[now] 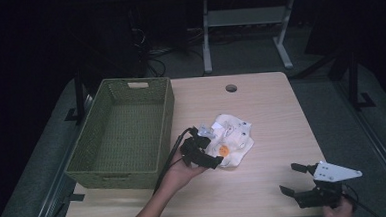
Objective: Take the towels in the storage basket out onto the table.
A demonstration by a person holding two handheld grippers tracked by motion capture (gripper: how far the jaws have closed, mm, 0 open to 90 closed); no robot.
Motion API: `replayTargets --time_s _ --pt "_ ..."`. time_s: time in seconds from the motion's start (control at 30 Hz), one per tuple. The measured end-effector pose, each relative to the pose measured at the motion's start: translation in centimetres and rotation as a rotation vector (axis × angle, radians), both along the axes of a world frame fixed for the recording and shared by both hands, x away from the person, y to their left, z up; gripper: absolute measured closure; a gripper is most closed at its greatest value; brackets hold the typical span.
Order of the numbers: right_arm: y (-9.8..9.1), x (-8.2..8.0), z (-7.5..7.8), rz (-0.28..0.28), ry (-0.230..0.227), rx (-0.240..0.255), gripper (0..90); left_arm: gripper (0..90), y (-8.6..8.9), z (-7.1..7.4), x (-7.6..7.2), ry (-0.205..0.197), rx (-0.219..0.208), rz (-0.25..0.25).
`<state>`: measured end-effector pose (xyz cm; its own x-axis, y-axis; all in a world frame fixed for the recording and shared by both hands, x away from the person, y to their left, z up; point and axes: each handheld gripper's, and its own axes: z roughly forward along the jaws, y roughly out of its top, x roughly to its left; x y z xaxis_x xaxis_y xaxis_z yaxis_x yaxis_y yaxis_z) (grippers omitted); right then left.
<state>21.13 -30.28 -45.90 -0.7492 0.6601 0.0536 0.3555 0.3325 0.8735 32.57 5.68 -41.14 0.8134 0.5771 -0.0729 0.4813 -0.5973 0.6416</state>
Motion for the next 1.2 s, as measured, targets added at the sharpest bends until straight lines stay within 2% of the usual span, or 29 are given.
replayTargets --time_s 0.1,0.23,0.47,0.53,0.77,0.83,1.2 --pt "0.0 0.0 0.0 -0.003 0.002 0.001 13.8 27.7 0.4 -0.2 -0.4 -0.01 -0.012 0.005" --pt "0.0 0.0 0.0 -0.005 0.002 -0.001 13.8 27.5 0.7 -0.3 -1.0 -0.003 -0.02 -0.006" --pt "-0.1 -0.1 0.0 -0.009 0.003 0.001 13.8 27.5 1.7 -0.2 -2.6 -0.034 -0.036 -0.007" --pt "-0.1 -0.1 0.0 -0.009 0.002 0.004 13.8 27.5 2.0 -0.3 -2.9 -0.025 -0.046 -0.006" --pt "-0.2 -0.2 0.0 -0.016 0.002 0.002 13.8 27.5 2.5 -0.3 -3.9 -0.05 -0.052 -0.013" --pt "-0.1 -0.2 -0.1 -0.018 0.005 0.003 13.8 27.5 2.8 -0.4 -4.1 -0.042 -0.074 -0.006" --pt "-0.1 -0.2 -0.2 -0.027 0.005 0.0 13.8 26.4 3.7 -1.6 -5.9 -0.057 -0.083 -0.004"
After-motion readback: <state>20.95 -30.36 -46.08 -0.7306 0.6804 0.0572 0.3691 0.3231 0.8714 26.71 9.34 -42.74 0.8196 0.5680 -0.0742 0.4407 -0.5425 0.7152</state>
